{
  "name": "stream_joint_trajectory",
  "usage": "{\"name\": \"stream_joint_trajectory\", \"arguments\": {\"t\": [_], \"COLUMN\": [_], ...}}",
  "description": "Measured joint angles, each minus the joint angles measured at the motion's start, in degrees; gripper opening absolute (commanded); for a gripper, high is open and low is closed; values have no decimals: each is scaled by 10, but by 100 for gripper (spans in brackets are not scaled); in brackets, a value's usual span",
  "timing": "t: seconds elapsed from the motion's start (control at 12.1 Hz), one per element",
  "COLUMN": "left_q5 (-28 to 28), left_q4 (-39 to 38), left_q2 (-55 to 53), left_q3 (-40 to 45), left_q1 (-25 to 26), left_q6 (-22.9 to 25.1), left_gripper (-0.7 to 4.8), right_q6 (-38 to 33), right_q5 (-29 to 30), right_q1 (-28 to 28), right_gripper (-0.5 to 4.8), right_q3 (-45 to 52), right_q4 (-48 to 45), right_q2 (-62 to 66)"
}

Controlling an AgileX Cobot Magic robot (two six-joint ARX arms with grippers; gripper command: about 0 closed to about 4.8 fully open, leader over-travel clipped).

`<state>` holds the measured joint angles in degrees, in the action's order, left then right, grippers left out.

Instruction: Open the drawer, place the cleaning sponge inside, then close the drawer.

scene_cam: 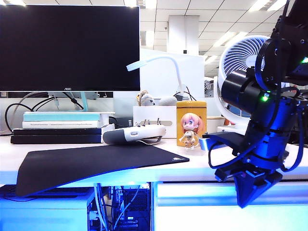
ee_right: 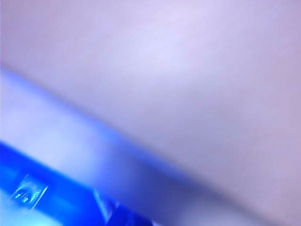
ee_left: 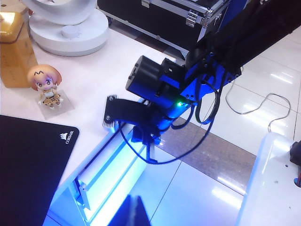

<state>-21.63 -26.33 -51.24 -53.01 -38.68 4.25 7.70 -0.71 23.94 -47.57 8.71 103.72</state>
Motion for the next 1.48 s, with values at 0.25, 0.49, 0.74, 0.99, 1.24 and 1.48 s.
{"name": "stream_joint_trajectory", "arguments": {"t": [0.25,0.49,0.74,0.99,1.24,1.48], "left_q5": [0,0,0,0,-1,-25], "left_q4": [-1,-2,-3,-3,-16,-48], "left_q2": [0,0,0,0,1,1], "left_q3": [0,0,0,0,0,0], "left_q1": [0,0,0,0,0,-7], "left_q6": [0,0,0,0,0,14], "left_gripper": [-6,-6,-6,-6,-6,-6], "right_q6": [0,-2,-2,-2,-3,-3], "right_q5": [-11,-19,-35,-43,-47,-78], "right_q1": [0,0,0,1,1,-1], "right_gripper": [-8,-8,-8,-8,-8,-8], "right_q3": [0,1,1,3,4,0], "right_q4": [-24,-54,-85,-93,-68,-62], "right_q2": [0,0,1,3,-28,-134]}}
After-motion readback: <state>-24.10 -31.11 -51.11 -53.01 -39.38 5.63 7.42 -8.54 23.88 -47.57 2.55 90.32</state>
